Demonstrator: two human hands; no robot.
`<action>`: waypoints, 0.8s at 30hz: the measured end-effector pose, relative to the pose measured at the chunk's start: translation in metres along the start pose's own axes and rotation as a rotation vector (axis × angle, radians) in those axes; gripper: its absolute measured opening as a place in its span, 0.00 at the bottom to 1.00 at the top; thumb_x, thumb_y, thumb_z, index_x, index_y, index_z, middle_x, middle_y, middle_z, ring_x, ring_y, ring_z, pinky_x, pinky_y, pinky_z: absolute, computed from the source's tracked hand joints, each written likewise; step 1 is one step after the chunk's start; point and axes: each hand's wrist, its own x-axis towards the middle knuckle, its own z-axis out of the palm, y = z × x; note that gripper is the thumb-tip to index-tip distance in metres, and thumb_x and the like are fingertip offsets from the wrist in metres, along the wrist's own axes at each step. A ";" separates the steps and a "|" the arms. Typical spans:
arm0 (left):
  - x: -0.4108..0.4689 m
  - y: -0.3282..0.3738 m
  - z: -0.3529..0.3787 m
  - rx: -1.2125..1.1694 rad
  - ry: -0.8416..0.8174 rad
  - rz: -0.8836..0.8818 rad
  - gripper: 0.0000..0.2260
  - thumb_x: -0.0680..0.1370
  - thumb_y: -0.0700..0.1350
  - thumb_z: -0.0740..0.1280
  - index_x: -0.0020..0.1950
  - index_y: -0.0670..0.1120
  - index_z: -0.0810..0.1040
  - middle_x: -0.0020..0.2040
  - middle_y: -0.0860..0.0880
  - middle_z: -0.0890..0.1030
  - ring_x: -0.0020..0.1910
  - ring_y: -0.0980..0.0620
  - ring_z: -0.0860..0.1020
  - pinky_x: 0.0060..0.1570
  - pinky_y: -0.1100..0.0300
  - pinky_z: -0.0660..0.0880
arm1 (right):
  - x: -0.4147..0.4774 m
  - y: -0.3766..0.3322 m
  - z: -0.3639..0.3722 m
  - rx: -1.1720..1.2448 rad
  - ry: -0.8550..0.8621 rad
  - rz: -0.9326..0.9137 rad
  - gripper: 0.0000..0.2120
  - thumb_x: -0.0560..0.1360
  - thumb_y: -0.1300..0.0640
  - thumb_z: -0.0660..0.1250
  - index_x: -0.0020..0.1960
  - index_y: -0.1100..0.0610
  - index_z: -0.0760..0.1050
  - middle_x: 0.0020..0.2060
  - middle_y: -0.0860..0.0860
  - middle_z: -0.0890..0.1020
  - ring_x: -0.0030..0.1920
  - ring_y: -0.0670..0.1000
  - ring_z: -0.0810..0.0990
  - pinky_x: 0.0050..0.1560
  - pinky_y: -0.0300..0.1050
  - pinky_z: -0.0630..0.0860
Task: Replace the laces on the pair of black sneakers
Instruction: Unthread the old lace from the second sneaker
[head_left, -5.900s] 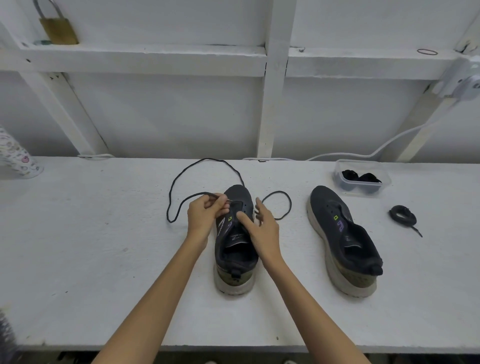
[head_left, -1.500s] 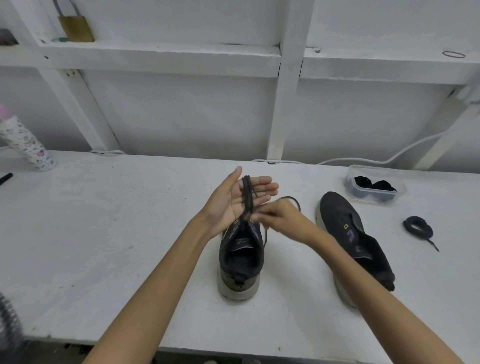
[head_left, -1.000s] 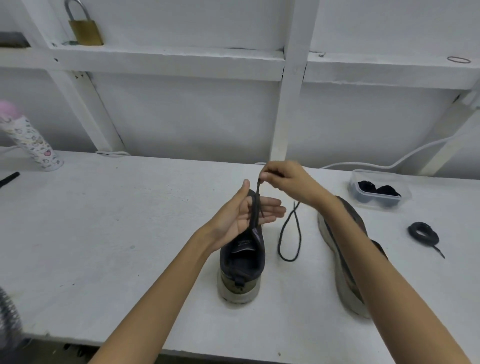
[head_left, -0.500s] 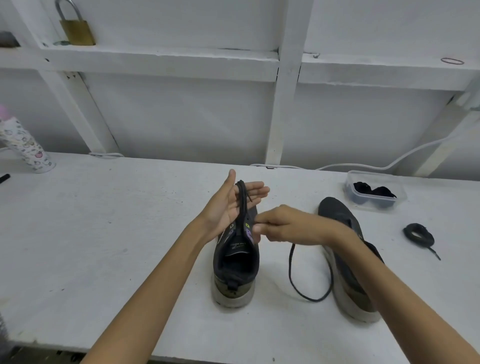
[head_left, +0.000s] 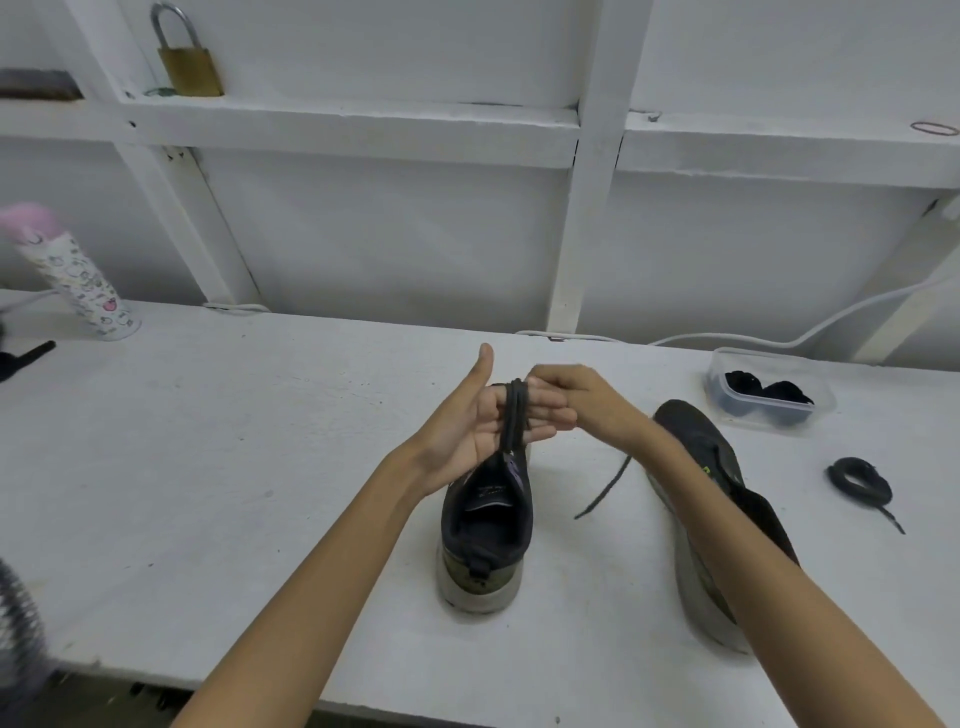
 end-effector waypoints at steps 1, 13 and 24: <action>0.000 0.001 -0.001 -0.025 -0.001 0.008 0.40 0.80 0.66 0.42 0.63 0.33 0.75 0.61 0.34 0.79 0.63 0.40 0.77 0.65 0.55 0.74 | -0.006 0.005 0.004 0.028 -0.020 0.023 0.09 0.75 0.63 0.61 0.39 0.56 0.76 0.27 0.45 0.72 0.29 0.42 0.67 0.33 0.39 0.64; 0.014 -0.008 0.002 -0.026 0.128 0.103 0.34 0.81 0.63 0.45 0.69 0.36 0.71 0.65 0.41 0.78 0.67 0.48 0.75 0.73 0.53 0.65 | -0.051 -0.034 0.009 -0.367 -0.400 -0.014 0.12 0.83 0.56 0.59 0.43 0.51 0.75 0.28 0.30 0.75 0.34 0.36 0.73 0.38 0.32 0.65; 0.004 -0.014 0.012 0.104 0.049 0.000 0.37 0.81 0.64 0.41 0.67 0.37 0.74 0.62 0.40 0.80 0.64 0.46 0.78 0.67 0.57 0.71 | -0.004 -0.041 -0.033 -0.491 -0.091 -0.145 0.09 0.78 0.58 0.66 0.41 0.49 0.78 0.31 0.39 0.79 0.36 0.42 0.76 0.45 0.50 0.74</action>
